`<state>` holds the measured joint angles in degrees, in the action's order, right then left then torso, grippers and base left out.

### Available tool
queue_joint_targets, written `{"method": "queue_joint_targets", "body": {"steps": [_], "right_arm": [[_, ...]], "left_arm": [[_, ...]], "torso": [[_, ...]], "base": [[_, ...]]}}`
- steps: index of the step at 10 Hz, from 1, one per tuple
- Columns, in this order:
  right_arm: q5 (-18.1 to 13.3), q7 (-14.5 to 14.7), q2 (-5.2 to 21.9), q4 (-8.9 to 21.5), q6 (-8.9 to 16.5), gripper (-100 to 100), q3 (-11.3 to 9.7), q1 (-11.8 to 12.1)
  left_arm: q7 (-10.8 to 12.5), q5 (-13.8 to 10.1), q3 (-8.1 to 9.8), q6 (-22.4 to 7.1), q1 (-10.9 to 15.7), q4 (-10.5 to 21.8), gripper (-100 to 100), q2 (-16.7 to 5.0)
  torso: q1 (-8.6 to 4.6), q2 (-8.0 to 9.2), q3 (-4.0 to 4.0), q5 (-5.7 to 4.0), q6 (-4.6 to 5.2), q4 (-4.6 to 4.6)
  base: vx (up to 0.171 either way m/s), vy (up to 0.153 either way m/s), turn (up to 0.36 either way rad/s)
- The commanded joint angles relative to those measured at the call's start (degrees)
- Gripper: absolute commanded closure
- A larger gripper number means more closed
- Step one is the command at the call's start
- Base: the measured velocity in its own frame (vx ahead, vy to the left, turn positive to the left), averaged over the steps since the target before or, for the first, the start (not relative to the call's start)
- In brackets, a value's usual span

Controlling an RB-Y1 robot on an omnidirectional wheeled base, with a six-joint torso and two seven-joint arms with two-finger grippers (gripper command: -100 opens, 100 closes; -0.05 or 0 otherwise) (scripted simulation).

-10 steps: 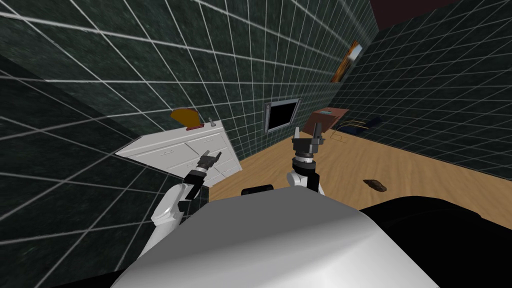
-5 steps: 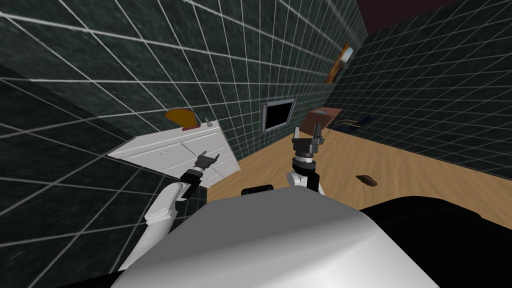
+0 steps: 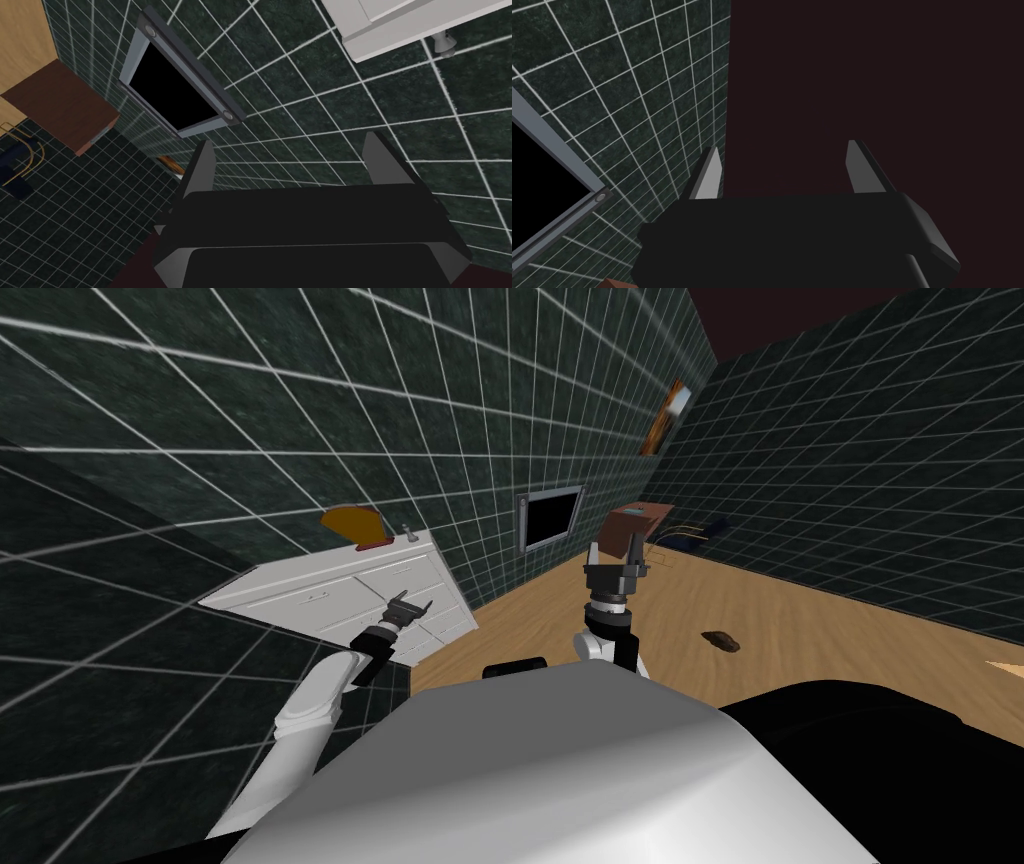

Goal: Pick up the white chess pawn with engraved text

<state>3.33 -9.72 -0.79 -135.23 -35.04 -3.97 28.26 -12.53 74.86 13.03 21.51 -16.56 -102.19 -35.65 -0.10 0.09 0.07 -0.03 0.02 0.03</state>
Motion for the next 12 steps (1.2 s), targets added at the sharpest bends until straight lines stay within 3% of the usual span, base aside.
{"method": "queue_joint_targets", "body": {"steps": [1, 3, 4, 6, 7, 9, 10, 12], "right_arm": [[0.0, 0.0, 0.0, 0.0, 0.0, 0, 0.0, 0.0], [0.0, 0.0, 0.0, 0.0, 0.0, 0, 0.0, 0.0], [0.0, 0.0, 0.0, 0.0, 0.0, 0, 0.0, 0.0], [0.0, 0.0, 0.0, 0.0, 0.0, 0, 0.0, 0.0], [0.0, 0.0, 0.0, 0.0, 0.0, 0, 0.0, 0.0], [0.0, 0.0, 0.0, 0.0, 0.0, 0, 0.0, 0.0], [0.0, 0.0, 0.0, 0.0, 0.0, 0, 0.0, 0.0], [0.0, 0.0, 0.0, 0.0, 0.0, 0, 0.0, 0.0]], "left_arm": [[-0.6, 2.9, -0.06, -0.2, 0.9, 1.3, -100, -1.4], [-0.6, 5.3, -0.06, -0.2, 0.9, 1.3, -100, -1.4], [-2.4, 7.4, 0.54, -0.1, 1.5, 3.3, -100, -4.1], [-2.4, 10.7, 0.54, -0.1, 1.5, 3.3, -100, -4.1], [-4.2, 13.0, 1.11, 0.1, 2.1, 5.3, -100, -6.8], [-4.2, 16.0, 1.11, 0.1, 2.1, 5.3, -100, -6.8], [-6.0, 17.9, 1.66, 0.3, 2.7, 7.3, -100, -9.5], [-6.0, 21.0, 1.66, 0.3, 2.7, 7.3, -100, -9.5]], "torso": [[0.00, 0.00, 0.00, 0.00, 0.00, 0.00], [0.02, -0.05, -0.02, 0.01, -0.03, -0.01], [0.07, -0.09, -0.05, 0.02, -0.03, -0.02], [-0.01, -0.06, -0.04, 0.00, -0.03, -0.02], [0.04, -0.06, -0.03, 0.01, -0.04, -0.01], [0.00, -0.07, -0.04, 0.00, -0.03, -0.01], [0.06, -0.09, -0.05, 0.01, -0.04, -0.02], [0.02, -0.09, -0.05, 0.01, -0.03, -0.02]], "base": [[-0.034, -0.039, -0.066], [-0.005, -0.018, 0.013], [-0.006, -0.038, -0.155], [-0.017, -0.031, -0.025], [-0.018, -0.042, -0.128], [-0.006, -0.026, -0.038], [-0.006, -0.033, -0.133], [-0.004, -0.023, -0.033]]}}
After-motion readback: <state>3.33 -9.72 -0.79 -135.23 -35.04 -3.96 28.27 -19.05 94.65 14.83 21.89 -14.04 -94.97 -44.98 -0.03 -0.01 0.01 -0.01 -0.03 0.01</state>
